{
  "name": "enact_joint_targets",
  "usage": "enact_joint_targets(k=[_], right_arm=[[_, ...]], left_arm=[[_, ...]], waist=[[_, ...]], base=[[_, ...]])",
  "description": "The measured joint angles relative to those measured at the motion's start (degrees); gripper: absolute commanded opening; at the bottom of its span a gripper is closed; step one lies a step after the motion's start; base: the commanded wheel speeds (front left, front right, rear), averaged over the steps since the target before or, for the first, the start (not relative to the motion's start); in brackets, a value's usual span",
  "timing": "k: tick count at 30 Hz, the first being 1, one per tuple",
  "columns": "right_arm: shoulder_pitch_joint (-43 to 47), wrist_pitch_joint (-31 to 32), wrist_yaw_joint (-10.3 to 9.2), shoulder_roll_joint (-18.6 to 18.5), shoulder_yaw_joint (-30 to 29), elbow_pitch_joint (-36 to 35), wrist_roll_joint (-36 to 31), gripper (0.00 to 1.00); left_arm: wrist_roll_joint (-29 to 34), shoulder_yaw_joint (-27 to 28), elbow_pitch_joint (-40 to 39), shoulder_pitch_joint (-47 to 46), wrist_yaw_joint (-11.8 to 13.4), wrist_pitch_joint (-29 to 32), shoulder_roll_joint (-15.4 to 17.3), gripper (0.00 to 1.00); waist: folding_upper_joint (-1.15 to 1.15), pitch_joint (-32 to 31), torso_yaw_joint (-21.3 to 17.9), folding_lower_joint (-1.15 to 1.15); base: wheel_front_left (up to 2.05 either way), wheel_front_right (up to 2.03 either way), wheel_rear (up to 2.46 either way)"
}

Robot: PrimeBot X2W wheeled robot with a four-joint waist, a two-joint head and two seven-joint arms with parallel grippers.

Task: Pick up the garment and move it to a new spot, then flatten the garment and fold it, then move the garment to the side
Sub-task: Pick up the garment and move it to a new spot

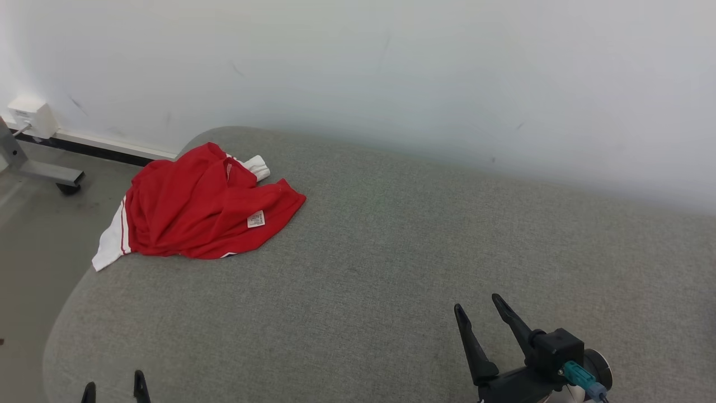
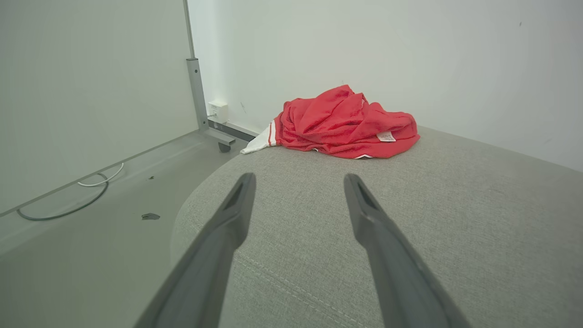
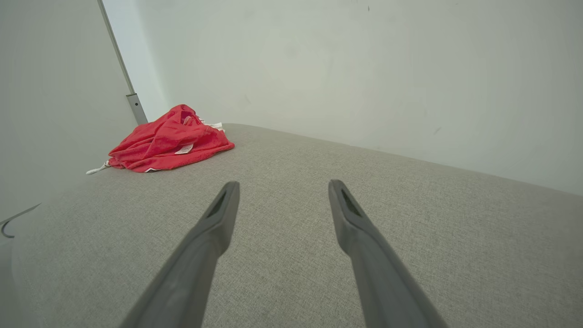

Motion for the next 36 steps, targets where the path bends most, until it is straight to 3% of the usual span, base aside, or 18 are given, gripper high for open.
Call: enact_joint_targets(k=[4,11,19,27,36], right_arm=[[0.0,0.0,0.0,-0.1,0.2,0.3,0.0,1.0],[-0.7,0.0,0.0,-0.6,2.6,0.3,0.1,1.0],[-4.3,1.5,0.0,-2.6,9.1,-2.0,0.6,1.0],[-8.6,5.7,0.0,-7.4,12.6,-11.5,0.8,1.0],[-8.7,10.6,0.0,-9.7,10.7,-24.3,-1.0,1.0]], left_arm=[[-0.4,-0.3,3.3,-2.2,-0.6,0.4,0.7,1.0],[-2.8,-0.2,12.3,-13.8,-2.1,4.7,3.6,1.0],[-6.7,3.2,23.8,-27.9,-0.8,8.6,6.9,1.0],[-11.3,7.0,31.6,-42.0,0.9,13.5,10.6,1.0],[-12.1,6.4,38.4,-53.8,1.4,18.6,15.1,1.0]], waist=[[0.0,0.3,-0.5,0.0],[0.01,2.0,-2.4,0.0],[0.01,5.5,-7.1,0.0],[0.01,13.5,-11.3,0.01],[0.02,23.9,-15.2,0.02]], base=[[0.0,0.0,0.0],[0.0,0.0,0.0],[0.0,0.0,0.0],[0.0,0.0,0.0],[0.0,0.0,0.0]])
